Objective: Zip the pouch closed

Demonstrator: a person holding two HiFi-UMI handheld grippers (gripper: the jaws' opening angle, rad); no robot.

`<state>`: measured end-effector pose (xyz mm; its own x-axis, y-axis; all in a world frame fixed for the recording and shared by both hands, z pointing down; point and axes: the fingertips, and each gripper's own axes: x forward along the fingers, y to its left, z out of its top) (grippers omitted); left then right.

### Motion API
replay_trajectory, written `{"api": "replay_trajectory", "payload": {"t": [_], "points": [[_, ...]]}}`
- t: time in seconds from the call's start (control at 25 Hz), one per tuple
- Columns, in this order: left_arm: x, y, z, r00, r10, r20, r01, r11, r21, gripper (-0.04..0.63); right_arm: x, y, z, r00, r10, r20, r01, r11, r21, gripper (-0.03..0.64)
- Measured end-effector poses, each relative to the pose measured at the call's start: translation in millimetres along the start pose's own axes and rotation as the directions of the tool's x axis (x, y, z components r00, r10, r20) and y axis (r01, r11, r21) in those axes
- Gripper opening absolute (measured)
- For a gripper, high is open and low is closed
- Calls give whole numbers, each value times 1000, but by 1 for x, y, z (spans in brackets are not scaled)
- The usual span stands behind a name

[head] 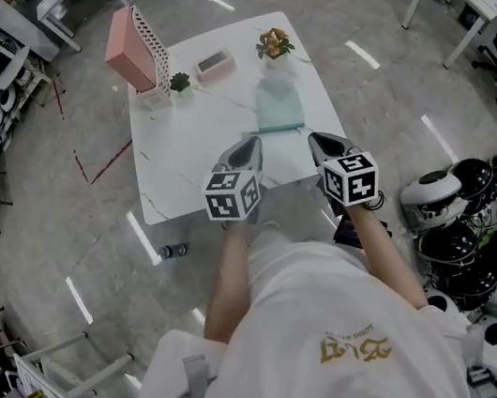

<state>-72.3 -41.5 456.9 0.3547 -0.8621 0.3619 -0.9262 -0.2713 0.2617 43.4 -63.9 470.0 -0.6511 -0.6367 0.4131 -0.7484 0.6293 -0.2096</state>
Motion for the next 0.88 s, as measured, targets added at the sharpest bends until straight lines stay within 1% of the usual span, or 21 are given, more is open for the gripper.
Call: {"api": "replay_trajectory", "payload": {"t": [0.68,0.88], "points": [[-5,-8,-4,1000,2,6,-2,1000,8,18,-9,-3,-5,1000,1,4,-1,1000,8,12],[-11,-9,-1,1000,13,22,-13,1000,17,18,-12,0,-6,1000,6,4,-6,1000,5,12]]}}
